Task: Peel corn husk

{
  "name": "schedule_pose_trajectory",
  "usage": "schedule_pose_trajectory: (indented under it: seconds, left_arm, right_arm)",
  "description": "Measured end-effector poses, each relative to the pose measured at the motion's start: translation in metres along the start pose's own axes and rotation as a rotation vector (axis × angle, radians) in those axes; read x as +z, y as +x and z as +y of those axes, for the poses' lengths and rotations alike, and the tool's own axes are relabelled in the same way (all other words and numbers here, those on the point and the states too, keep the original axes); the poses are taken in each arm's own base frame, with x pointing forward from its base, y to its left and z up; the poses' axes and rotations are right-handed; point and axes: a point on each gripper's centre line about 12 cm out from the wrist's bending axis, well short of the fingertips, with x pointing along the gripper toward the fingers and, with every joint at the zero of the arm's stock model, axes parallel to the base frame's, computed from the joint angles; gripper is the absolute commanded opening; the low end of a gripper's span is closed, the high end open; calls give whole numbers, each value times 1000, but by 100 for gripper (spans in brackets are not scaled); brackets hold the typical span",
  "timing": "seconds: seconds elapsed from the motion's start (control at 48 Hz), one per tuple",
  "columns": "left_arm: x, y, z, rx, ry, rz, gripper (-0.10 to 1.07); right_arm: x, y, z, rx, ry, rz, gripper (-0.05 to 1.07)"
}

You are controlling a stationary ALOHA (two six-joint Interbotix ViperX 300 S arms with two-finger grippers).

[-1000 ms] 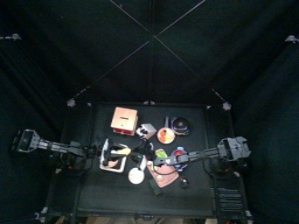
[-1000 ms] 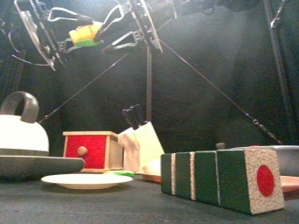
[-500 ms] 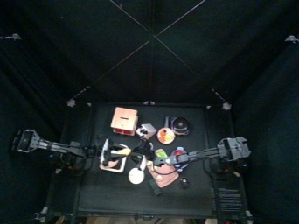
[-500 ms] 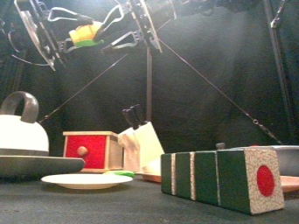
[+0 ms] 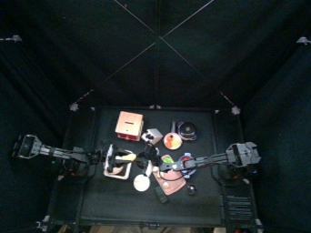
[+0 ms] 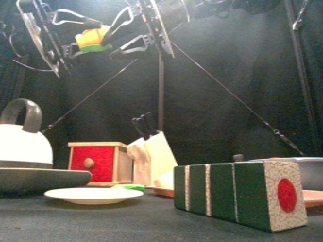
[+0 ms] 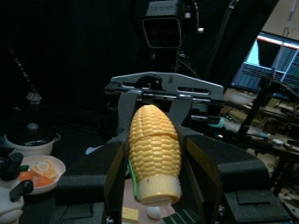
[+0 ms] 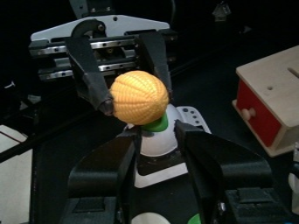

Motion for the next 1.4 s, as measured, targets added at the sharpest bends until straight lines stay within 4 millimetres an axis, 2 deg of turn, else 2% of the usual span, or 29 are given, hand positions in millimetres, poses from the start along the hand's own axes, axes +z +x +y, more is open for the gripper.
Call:
schedule_pose_trajectory:
  seconds: [0.104,0.375,0.562,0.708,0.979,1.146,1.396]
  left_arm:
    - [0,0,0,-1,1,0,61]
    - [0,0,0,0,6,-2,61]
    - [1,0,0,-3,7,-6,61]
    - [2,0,0,-3,-2,-12,61]
    - [0,1,-2,-8,-1,-1,61]
    - [1,0,-2,-10,0,-4,61]
    - [5,-1,-3,-12,-1,-19,61]
  right_arm:
    - [0,0,-1,-3,1,-1,71]
    - [1,1,-3,-4,6,-1,54]
    - [5,2,-4,-5,12,-8,50]
    - [6,7,-5,-14,13,-13,46]
    - [6,26,-24,-71,21,-16,28]
    - [4,28,-27,-81,30,-9,26]
    - [-26,25,-38,-111,21,65,26]
